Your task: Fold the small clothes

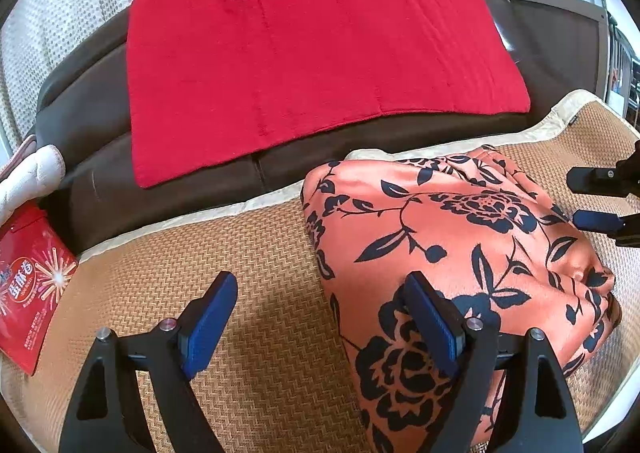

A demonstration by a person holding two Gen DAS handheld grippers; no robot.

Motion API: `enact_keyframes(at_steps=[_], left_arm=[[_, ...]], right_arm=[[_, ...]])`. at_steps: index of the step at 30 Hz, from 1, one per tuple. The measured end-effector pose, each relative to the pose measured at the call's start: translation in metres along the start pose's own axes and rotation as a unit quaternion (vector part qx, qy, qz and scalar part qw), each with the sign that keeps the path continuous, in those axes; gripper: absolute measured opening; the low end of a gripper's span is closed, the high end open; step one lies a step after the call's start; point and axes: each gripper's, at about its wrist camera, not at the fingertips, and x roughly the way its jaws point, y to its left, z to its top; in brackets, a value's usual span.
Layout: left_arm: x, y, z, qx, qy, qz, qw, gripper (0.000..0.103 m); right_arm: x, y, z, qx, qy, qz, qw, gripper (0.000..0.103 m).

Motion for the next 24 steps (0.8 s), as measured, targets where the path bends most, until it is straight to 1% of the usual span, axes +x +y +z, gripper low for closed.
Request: enact_keyframes(at_steps=[24], left_arm=[[0.0090, -0.0020, 0.0049, -0.014, 0.004, -0.002, 0.9999, 0.086]], right_arm=[[0.0100, -0.0048, 0.0017, 0.007, 0.004, 0.005, 1.000, 0.074]])
